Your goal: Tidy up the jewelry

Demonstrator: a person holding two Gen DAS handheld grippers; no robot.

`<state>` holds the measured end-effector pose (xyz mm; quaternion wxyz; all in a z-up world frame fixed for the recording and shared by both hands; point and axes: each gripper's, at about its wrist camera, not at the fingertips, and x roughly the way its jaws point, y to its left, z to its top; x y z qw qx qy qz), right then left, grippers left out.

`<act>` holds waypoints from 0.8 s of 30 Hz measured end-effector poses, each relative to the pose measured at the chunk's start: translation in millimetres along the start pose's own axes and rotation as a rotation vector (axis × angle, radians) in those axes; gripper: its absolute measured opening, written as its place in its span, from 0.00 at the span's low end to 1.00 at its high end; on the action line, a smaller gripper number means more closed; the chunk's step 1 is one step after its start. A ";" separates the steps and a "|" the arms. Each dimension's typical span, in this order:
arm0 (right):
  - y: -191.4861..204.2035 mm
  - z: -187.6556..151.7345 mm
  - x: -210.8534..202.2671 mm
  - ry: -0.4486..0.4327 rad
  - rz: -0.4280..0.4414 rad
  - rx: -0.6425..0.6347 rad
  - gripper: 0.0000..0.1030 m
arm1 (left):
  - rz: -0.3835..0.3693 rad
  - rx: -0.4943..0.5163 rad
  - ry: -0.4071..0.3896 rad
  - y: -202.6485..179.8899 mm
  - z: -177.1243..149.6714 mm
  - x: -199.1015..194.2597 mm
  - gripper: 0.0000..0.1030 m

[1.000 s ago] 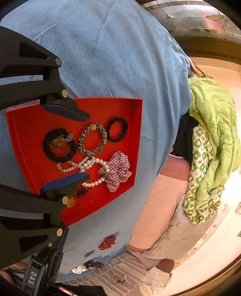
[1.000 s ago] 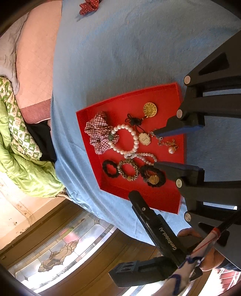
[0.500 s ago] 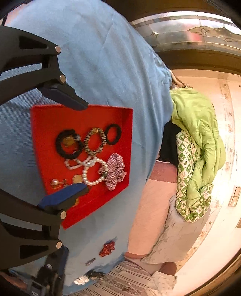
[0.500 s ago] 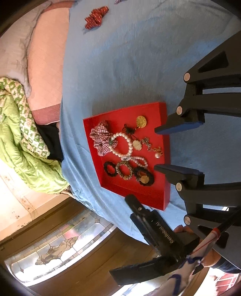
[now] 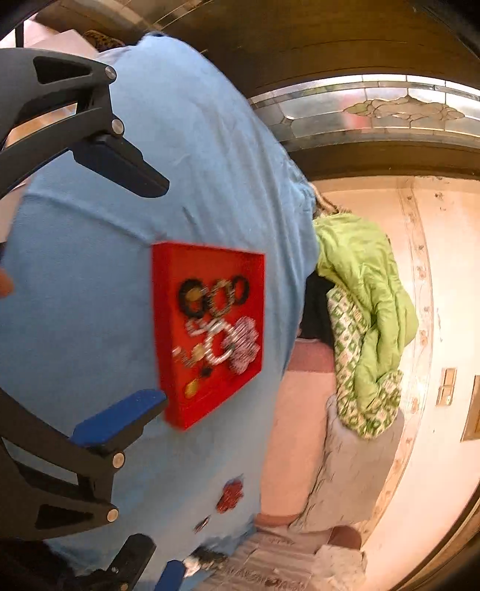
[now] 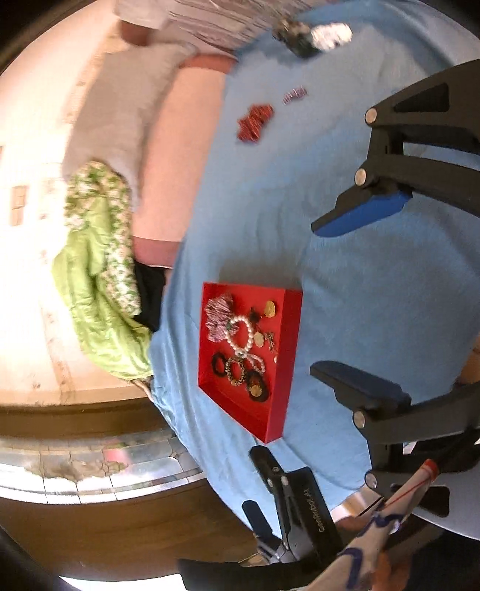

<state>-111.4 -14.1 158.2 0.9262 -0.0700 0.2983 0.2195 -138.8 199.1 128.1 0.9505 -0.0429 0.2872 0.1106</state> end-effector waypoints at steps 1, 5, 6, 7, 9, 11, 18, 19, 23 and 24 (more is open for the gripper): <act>2.1 -5.2 -6.5 -0.013 0.004 -0.010 0.78 | 0.017 -0.004 0.007 -1.8 -2.9 -3.1 1.00; 7.7 -24.8 -24.0 -0.048 -0.006 -0.037 0.79 | 0.131 -0.048 0.109 -5.9 -17.5 -10.2 1.00; 9.0 -28.2 -26.3 -0.057 -0.011 -0.039 0.80 | 0.117 -0.059 0.128 -5.9 -21.0 -12.2 1.00; 9.7 -31.2 -28.0 -0.063 -0.016 -0.043 0.81 | 0.111 -0.064 0.128 -6.6 -24.7 -15.4 1.00; 13.6 -35.0 -28.3 -0.064 -0.025 -0.064 0.81 | 0.118 -0.073 0.109 -7.0 -29.4 -21.1 1.00; 16.4 -37.0 -28.2 -0.065 -0.029 -0.075 0.81 | 0.138 -0.073 0.094 -7.5 -32.1 -25.0 1.00; 20.2 -41.3 -28.9 -0.080 -0.047 -0.094 0.83 | 0.192 -0.140 0.018 2.4 -30.6 -37.3 1.00; 19.8 -42.0 -27.9 -0.077 -0.050 -0.091 0.83 | 0.190 -0.169 -0.006 4.9 -31.0 -38.5 1.00; 15.8 -45.7 -22.2 -0.059 -0.058 -0.081 0.84 | 0.221 -0.177 -0.003 6.0 -35.2 -29.5 1.00; 14.4 -46.7 -19.8 -0.052 -0.055 -0.075 0.85 | 0.221 -0.171 0.021 5.8 -36.4 -25.1 1.00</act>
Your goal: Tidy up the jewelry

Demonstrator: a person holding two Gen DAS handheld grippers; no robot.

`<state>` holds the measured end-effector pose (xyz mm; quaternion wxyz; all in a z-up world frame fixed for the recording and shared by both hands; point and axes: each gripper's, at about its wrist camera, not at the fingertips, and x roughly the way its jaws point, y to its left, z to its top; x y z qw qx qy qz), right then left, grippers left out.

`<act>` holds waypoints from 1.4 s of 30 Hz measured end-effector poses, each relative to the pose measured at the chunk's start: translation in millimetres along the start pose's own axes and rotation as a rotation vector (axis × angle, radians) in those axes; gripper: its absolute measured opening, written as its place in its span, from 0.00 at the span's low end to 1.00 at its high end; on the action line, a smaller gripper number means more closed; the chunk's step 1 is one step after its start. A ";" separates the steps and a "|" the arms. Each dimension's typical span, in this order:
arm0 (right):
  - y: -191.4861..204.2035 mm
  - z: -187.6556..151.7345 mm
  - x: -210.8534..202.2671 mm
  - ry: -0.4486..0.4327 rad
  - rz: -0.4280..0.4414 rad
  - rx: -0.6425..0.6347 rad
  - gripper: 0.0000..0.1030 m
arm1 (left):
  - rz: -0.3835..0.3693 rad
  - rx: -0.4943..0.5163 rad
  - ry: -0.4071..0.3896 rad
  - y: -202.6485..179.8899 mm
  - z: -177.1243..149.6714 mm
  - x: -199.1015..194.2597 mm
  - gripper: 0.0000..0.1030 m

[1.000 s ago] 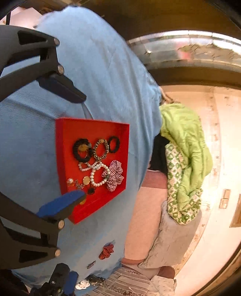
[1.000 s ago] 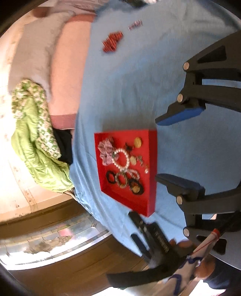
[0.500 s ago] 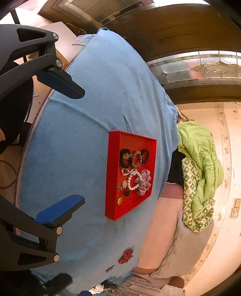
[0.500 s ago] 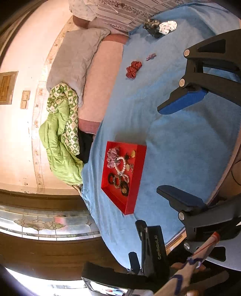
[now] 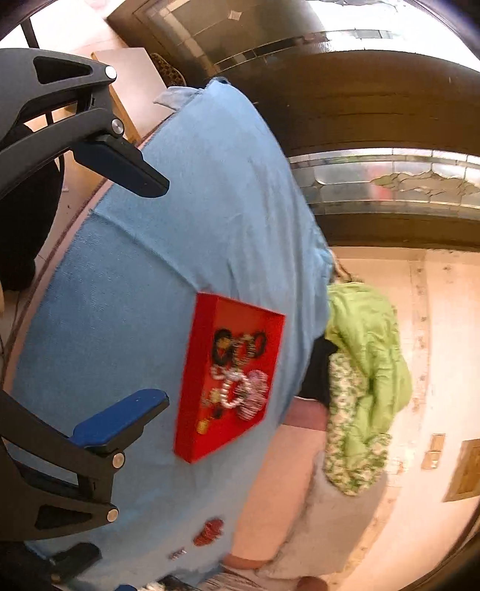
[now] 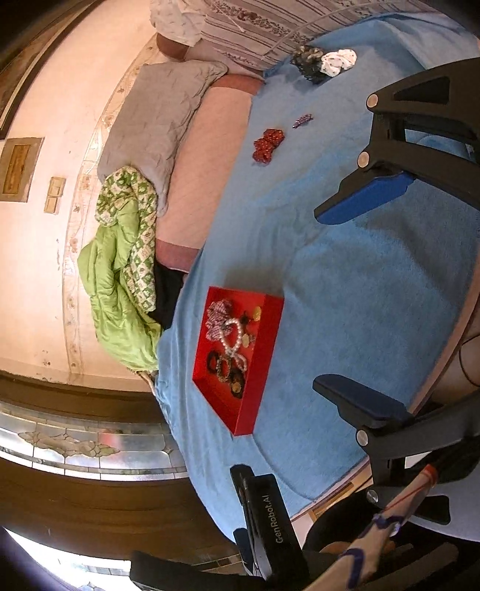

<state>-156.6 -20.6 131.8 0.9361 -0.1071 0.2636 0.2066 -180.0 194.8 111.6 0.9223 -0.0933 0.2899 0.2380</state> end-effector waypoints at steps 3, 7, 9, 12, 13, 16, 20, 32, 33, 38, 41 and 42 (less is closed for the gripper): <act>-1.8 -1.9 10.6 0.030 0.004 0.009 0.85 | 0.004 0.012 -0.006 -3.3 -1.1 1.7 1.00; -5.6 -1.6 21.3 0.054 0.000 0.032 0.85 | 0.012 0.030 -0.005 -9.6 -1.7 8.6 1.00; -9.2 -1.4 24.5 0.062 -0.004 0.043 0.85 | 0.004 0.042 0.008 -14.0 -2.0 12.5 1.00; -15.8 -2.2 27.0 0.073 -0.007 0.068 0.85 | -0.008 0.055 0.023 -21.1 -2.3 17.0 1.00; -17.6 -2.4 27.9 0.078 -0.005 0.075 0.85 | -0.013 0.056 0.025 -22.8 -2.4 17.4 1.00; -21.3 -2.6 30.0 0.089 -0.004 0.090 0.85 | -0.017 0.067 0.022 -29.1 -3.0 18.1 1.00; -21.2 -0.2 28.7 0.076 -0.005 0.088 0.85 | -0.001 0.072 0.017 -29.6 -2.8 19.1 1.00; -14.0 6.7 17.1 0.013 0.004 0.061 0.85 | 0.018 0.067 0.003 -22.9 -4.4 15.8 1.00; -14.1 6.6 17.2 0.012 0.004 0.061 0.85 | 0.018 0.070 0.002 -23.5 -4.6 15.7 1.00; -15.1 3.9 16.9 0.020 0.005 0.057 0.85 | 0.023 0.075 0.015 -25.5 -5.0 18.4 1.00; -15.5 3.1 17.5 0.022 0.004 0.057 0.85 | 0.024 0.085 0.018 -28.0 -5.4 18.8 1.00; -15.4 3.2 17.4 0.023 0.005 0.058 0.85 | 0.024 0.089 0.018 -28.7 -5.4 19.3 1.00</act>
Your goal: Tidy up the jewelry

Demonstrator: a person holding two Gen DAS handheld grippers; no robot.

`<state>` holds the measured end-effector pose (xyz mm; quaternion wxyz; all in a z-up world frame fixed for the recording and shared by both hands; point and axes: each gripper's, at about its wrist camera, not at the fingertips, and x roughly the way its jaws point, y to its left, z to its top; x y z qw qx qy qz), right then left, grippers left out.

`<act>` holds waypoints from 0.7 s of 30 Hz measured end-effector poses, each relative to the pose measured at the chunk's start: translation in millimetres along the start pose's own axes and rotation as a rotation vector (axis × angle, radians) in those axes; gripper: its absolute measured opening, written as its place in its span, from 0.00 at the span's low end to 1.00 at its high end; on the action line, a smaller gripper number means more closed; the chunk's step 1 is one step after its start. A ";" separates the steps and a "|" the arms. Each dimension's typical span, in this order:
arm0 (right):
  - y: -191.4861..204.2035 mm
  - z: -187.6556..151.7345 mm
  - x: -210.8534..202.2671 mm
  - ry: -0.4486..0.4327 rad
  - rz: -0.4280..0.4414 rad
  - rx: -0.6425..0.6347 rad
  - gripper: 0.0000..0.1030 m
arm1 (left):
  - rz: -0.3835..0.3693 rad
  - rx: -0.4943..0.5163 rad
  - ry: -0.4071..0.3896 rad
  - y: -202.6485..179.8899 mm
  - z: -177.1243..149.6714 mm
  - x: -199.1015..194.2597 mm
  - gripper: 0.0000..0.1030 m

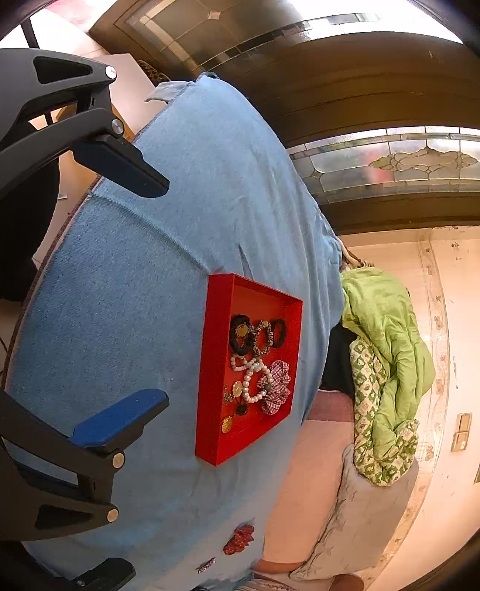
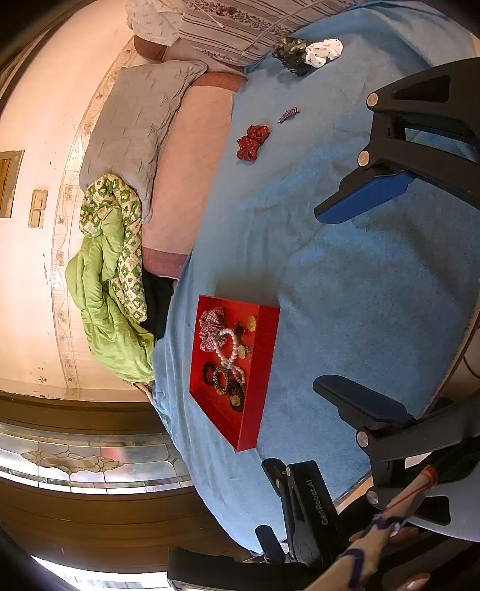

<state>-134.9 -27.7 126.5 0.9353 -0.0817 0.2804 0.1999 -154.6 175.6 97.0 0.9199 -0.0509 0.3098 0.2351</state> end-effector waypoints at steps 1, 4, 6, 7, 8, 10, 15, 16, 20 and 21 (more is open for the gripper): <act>-0.3 -0.9 0.1 0.002 0.000 -0.001 0.85 | -0.002 0.002 0.003 -0.5 -0.2 0.4 1.00; -1.5 -1.8 0.1 0.005 -0.001 -0.003 0.85 | -0.001 0.008 0.008 -2.0 -1.2 0.2 1.00; -1.4 -2.0 0.1 0.005 0.000 -0.003 0.85 | -0.002 0.011 0.010 -2.4 -1.3 0.4 1.00; -1.2 -1.9 0.1 0.004 -0.001 -0.003 0.85 | -0.001 0.011 0.011 -2.2 -1.3 0.5 1.00; -1.1 -1.9 0.2 0.004 -0.001 -0.003 0.85 | -0.002 0.010 0.011 -2.4 -1.3 0.4 1.00; -1.1 -2.3 0.4 0.007 0.001 -0.004 0.85 | -0.001 0.010 0.011 -2.4 -1.3 0.4 1.00; -1.1 -2.8 0.8 0.011 0.001 -0.008 0.85 | -0.001 0.011 0.011 -2.5 -1.1 0.6 1.00; -1.2 -2.9 1.1 0.013 0.000 -0.009 0.85 | -0.002 0.011 0.012 -2.0 -1.2 1.0 1.00; -1.0 -3.7 1.6 0.015 -0.001 -0.014 0.85 | 0.000 0.010 0.015 -2.5 -1.1 0.8 1.00; -0.8 -3.5 1.8 0.015 0.000 -0.013 0.85 | -0.001 0.010 0.016 -2.5 -1.2 0.8 1.00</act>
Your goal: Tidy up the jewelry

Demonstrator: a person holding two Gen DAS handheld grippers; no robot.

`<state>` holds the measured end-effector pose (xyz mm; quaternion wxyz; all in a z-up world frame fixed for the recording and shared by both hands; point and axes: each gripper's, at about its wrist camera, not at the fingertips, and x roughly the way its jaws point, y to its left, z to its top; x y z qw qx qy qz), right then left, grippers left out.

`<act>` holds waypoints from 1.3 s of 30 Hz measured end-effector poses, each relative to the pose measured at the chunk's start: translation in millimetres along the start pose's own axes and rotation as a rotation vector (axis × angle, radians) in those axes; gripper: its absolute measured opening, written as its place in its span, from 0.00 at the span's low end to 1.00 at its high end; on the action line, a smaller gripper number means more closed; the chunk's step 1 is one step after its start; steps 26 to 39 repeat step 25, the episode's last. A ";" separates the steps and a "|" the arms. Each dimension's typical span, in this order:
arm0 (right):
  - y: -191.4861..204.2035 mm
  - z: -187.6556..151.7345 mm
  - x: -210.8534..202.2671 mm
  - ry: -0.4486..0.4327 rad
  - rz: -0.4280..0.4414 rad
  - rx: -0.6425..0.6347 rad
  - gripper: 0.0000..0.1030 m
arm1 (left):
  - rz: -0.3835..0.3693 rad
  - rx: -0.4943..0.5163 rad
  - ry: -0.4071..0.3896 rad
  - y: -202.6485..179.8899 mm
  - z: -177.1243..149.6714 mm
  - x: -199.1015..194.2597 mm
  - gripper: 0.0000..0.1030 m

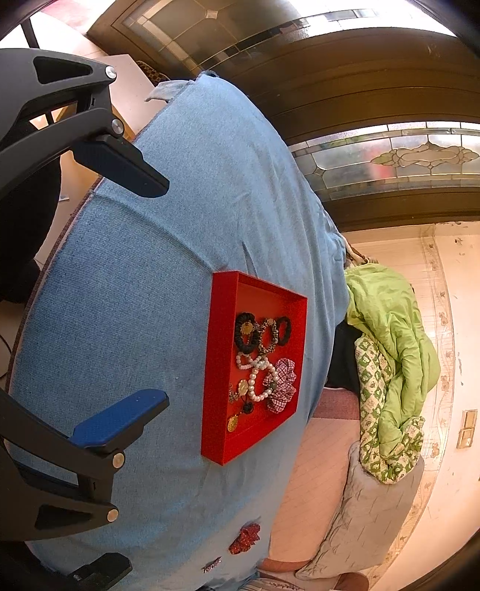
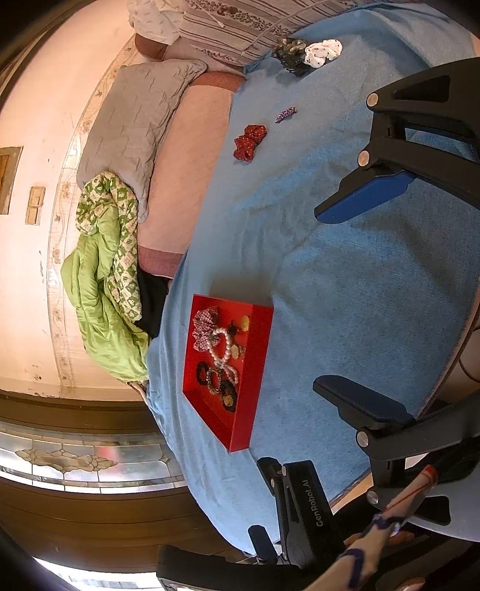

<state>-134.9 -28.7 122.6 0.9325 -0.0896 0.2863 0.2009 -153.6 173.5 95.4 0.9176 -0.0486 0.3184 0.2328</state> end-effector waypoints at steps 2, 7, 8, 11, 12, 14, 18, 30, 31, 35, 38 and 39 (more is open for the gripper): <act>0.1 -0.6 0.4 0.002 0.001 -0.001 0.85 | 0.001 0.000 0.001 -0.2 0.2 0.3 1.00; 0.7 -1.0 0.4 0.000 0.000 -0.005 0.85 | -0.001 -0.001 0.003 -0.1 0.5 1.0 1.00; 0.5 -1.5 0.6 0.000 -0.001 -0.006 0.85 | -0.001 -0.001 0.004 0.5 0.2 1.5 1.00; 0.1 -1.6 0.7 0.001 -0.002 -0.008 0.85 | 0.000 -0.003 0.004 0.7 0.3 1.2 1.00; 0.0 -1.6 0.6 0.000 -0.002 -0.008 0.85 | 0.001 -0.003 0.004 0.6 0.3 1.2 1.00; 0.1 -1.5 0.6 0.000 -0.001 -0.007 0.85 | -0.001 -0.003 0.005 0.4 0.4 1.2 1.00; -0.5 -1.6 0.5 0.001 -0.002 -0.008 0.85 | -0.003 -0.003 0.012 0.6 -0.9 1.5 1.00; -8.7 -1.2 -1.9 0.001 -0.010 0.005 0.85 | -0.022 0.045 0.032 1.6 4.6 0.7 1.00; -8.7 -1.2 -1.9 0.001 -0.010 0.005 0.85 | -0.022 0.045 0.032 1.6 4.6 0.7 1.00; -8.7 -1.2 -1.9 0.001 -0.010 0.005 0.85 | -0.022 0.045 0.032 1.6 4.6 0.7 1.00; -8.7 -1.2 -1.9 0.001 -0.010 0.005 0.85 | -0.022 0.045 0.032 1.6 4.6 0.7 1.00; -8.7 -1.2 -1.9 0.001 -0.010 0.005 0.85 | -0.022 0.045 0.032 1.6 4.6 0.7 1.00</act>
